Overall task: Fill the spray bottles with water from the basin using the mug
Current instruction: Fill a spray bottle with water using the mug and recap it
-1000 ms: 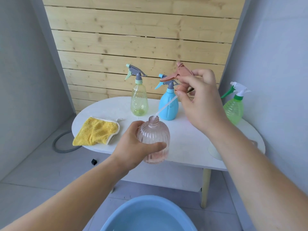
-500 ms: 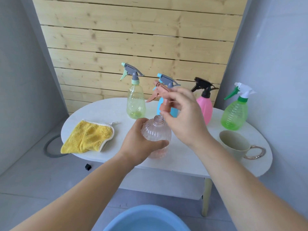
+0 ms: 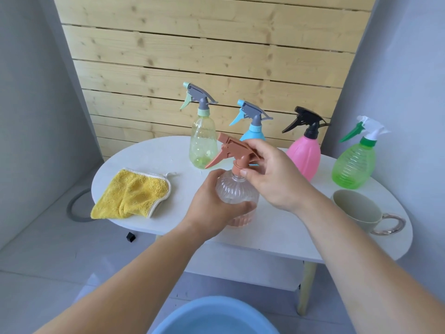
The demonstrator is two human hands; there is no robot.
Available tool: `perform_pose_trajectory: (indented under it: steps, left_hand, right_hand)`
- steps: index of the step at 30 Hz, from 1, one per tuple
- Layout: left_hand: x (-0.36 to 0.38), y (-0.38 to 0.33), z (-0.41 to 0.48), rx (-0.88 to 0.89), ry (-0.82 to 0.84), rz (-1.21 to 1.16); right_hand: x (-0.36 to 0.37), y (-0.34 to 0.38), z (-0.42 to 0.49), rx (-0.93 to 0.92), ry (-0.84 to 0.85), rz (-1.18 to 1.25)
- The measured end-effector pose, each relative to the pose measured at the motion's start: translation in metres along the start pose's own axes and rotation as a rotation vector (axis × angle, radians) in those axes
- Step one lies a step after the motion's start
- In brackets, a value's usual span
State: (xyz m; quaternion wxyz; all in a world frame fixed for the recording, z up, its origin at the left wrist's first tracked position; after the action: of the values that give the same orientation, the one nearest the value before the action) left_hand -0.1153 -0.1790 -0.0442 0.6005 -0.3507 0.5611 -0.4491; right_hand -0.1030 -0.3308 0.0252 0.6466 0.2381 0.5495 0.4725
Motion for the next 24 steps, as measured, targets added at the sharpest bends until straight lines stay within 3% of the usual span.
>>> perform_pose_trajectory:
  steps: [12,18,24]
  left_hand:
    - [-0.010,0.010,-0.001,-0.014,0.155,-0.128]
    - [-0.009,0.010,-0.001,0.017,0.120,-0.128]
    - [-0.007,0.013,-0.001,0.038,0.113,-0.140]
  right_hand:
    - [-0.004,0.008,-0.003,-0.009,0.101,-0.242]
    - [0.004,0.004,0.000,-0.034,0.012,-0.337]
    - [0.003,0.004,0.002,0.045,0.034,-0.146]
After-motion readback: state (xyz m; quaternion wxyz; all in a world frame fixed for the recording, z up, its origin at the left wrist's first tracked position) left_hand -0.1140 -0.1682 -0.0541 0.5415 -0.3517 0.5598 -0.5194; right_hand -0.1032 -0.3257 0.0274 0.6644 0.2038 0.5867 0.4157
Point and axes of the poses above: each hand's wrist, its own z-axis towards the middle knuckle, its own x-axis out of the palm, y = z × x, the point moved 1 cm from there along z, towards the middle knuckle, and after that the axes turned 3 degrees about x, right-handed, at the moved point
